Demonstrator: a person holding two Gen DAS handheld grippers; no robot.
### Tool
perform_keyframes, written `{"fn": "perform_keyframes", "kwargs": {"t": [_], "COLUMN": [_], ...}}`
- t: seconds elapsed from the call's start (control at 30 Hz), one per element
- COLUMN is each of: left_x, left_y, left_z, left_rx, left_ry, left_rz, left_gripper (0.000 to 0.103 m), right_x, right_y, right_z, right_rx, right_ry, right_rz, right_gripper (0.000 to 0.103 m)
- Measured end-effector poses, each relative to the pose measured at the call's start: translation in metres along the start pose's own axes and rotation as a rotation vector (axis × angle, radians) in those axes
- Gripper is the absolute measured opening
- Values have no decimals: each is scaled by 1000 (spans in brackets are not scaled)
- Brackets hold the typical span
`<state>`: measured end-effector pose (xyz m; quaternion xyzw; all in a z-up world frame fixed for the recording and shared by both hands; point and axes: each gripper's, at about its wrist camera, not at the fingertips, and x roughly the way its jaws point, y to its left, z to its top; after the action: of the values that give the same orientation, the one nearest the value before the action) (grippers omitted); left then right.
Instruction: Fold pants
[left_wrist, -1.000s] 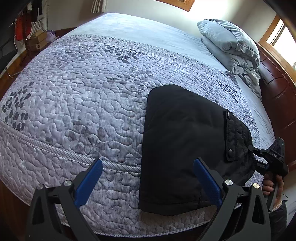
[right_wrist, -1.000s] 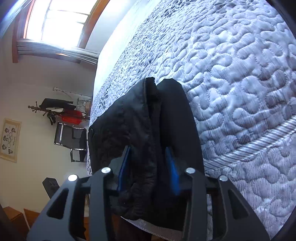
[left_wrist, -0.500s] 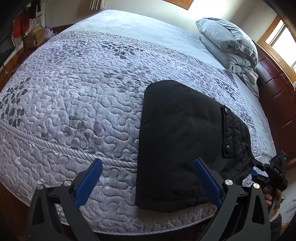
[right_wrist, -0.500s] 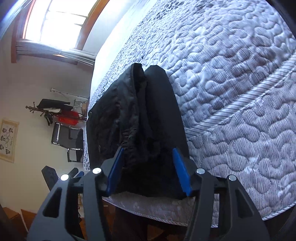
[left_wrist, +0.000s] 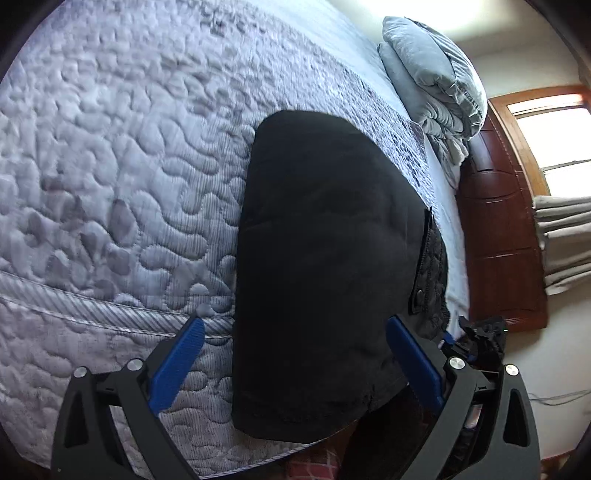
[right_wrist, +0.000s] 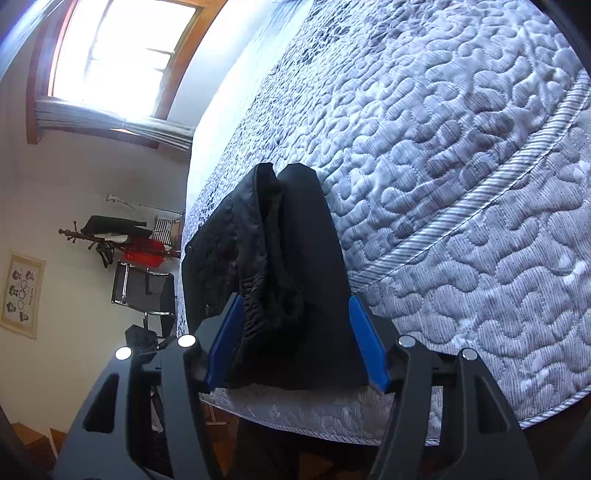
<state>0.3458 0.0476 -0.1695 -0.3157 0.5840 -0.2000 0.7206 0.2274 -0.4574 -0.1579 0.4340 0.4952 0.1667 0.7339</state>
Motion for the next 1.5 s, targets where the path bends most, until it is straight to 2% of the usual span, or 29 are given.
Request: {"fn": "perform_keyframes", "kwargs": {"t": [0.1,0.23,0.33,0.47,0.6,0.77,0.97,1.13,1.23,1.3,1.5], "left_x": [9,19,25,29,34,45,48,58,61,64,69], "left_y": [13,21,25,38,46,47,40,29,24,17,11], "left_z": [6,11,15,20,23,22,23,28,28,30,29], "left_rx": [-31,-24,-25,-49,-57,-24,11,21,24,32,12], "left_ry": [66,126,149,176,199,253,286,332,363,370,393], "left_rz": [-110,-240,-268,-358,-381,-456,-457,-419,-390,-367,-399], "left_gripper": [99,99,99,99,99,99,99,99,99,99,99], "right_x": [-1,5,11,17,22,27,29,35,40,43,57], "right_y": [-3,-2,-1,1,1,1,0,-5,-8,-11,-22], "right_z": [2,3,4,4,7,11,12,18,22,26,40], "right_rx": [8,10,11,4,12,9,6,12,21,25,39], "right_ry": [3,14,25,40,45,49,52,59,69,86,160], "right_rz": [5,-7,-10,-19,-18,-29,-28,-20,9,33,144], "right_gripper": [62,64,64,65,67,68,69,72,74,79,85]}}
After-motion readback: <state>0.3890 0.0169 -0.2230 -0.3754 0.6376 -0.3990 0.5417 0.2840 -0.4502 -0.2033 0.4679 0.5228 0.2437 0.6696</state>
